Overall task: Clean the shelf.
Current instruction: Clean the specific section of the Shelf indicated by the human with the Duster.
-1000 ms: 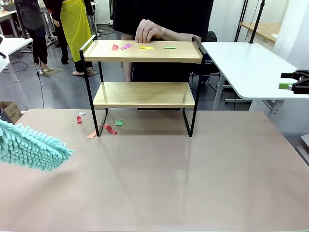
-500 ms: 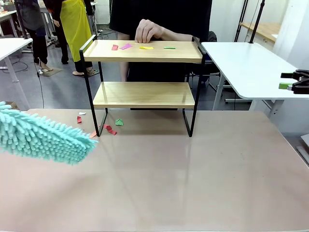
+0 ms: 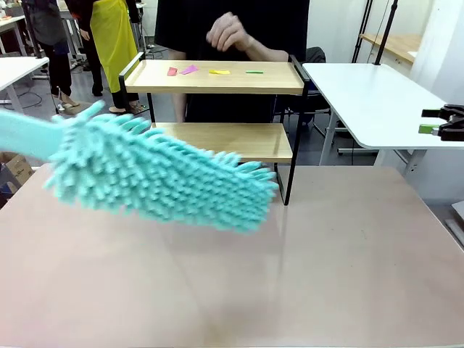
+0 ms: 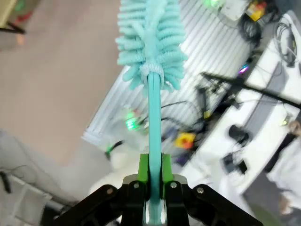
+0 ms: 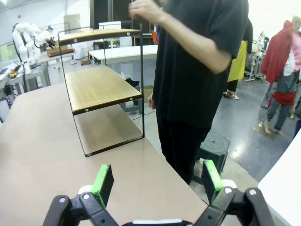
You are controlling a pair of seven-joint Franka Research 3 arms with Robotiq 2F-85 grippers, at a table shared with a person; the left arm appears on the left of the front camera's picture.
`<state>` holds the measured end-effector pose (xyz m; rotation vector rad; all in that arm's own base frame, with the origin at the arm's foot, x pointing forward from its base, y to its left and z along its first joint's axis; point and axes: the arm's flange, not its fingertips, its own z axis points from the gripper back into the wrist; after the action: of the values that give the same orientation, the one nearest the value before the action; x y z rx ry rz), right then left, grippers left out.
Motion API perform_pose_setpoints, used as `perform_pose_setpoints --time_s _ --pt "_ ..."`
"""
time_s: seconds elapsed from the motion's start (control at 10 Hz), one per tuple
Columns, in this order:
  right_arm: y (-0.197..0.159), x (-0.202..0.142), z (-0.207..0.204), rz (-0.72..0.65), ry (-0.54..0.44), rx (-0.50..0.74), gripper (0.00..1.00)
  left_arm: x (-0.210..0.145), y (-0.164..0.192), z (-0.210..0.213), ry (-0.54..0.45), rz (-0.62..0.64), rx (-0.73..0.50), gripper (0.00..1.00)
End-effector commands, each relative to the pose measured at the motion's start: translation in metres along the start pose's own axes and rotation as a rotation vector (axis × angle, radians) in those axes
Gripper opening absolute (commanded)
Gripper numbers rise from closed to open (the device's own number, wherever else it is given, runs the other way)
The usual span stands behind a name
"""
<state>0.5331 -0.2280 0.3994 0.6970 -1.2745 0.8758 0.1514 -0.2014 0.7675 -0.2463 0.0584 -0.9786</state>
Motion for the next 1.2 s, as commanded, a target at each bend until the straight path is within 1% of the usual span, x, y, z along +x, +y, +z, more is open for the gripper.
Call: perform_pose_setpoints --time_s 0.0,0.1,0.2,0.3,0.4,0.5,0.6,0.7,0.8,0.9,1.0,1.1 --pt "0.000 0.003 -0.002 0.006 -0.001 -0.002 1.00 0.021 -0.040 0.021 -0.142 0.184 -0.061 0.13" --pt "0.000 0.003 -0.002 0.006 -0.001 -0.002 1.00 0.034 -0.055 0.026 -0.227 0.254 -0.085 0.13" --pt "0.000 0.003 -0.002 0.006 -0.001 -0.002 1.00 0.043 -0.062 0.030 -0.302 0.343 -0.114 0.13" --pt "0.000 0.003 -0.002 0.006 -0.001 -0.002 1.00 0.055 -0.070 0.033 -0.370 0.464 -0.132 0.13" --pt "0.000 0.003 -0.002 0.006 -0.001 -0.002 1.00 0.066 -0.078 0.035 -0.428 0.593 -0.114 0.13" --pt "0.000 0.003 -0.002 0.006 -0.001 -0.002 1.00 0.083 -0.090 0.033 -0.471 0.751 -0.024 0.13" --pt "0.000 0.003 -0.002 0.006 -0.001 -0.002 1.00 0.099 -0.097 0.031 -0.537 0.846 0.049 0.13" --pt "0.000 0.003 -0.002 0.006 -0.001 -0.002 1.00 0.116 -0.102 0.028 -0.585 0.885 0.117 0.13" --pt "0.000 0.003 -0.002 0.006 -0.001 -0.002 1.00 0.130 -0.105 0.025 -0.589 0.869 0.119 0.13" --pt "0.000 0.003 -0.002 0.006 -0.001 -0.002 1.00 0.159 -0.107 0.022 -0.646 0.927 0.235 0.13" --pt "0.000 0.003 -0.002 0.006 -0.001 -0.002 1.00 0.181 -0.105 0.021 -0.634 0.899 0.260 0.13" --pt "0.000 0.003 -0.002 0.006 -0.001 -0.002 1.00 0.196 -0.098 0.018 -0.420 0.776 0.380 0.13"
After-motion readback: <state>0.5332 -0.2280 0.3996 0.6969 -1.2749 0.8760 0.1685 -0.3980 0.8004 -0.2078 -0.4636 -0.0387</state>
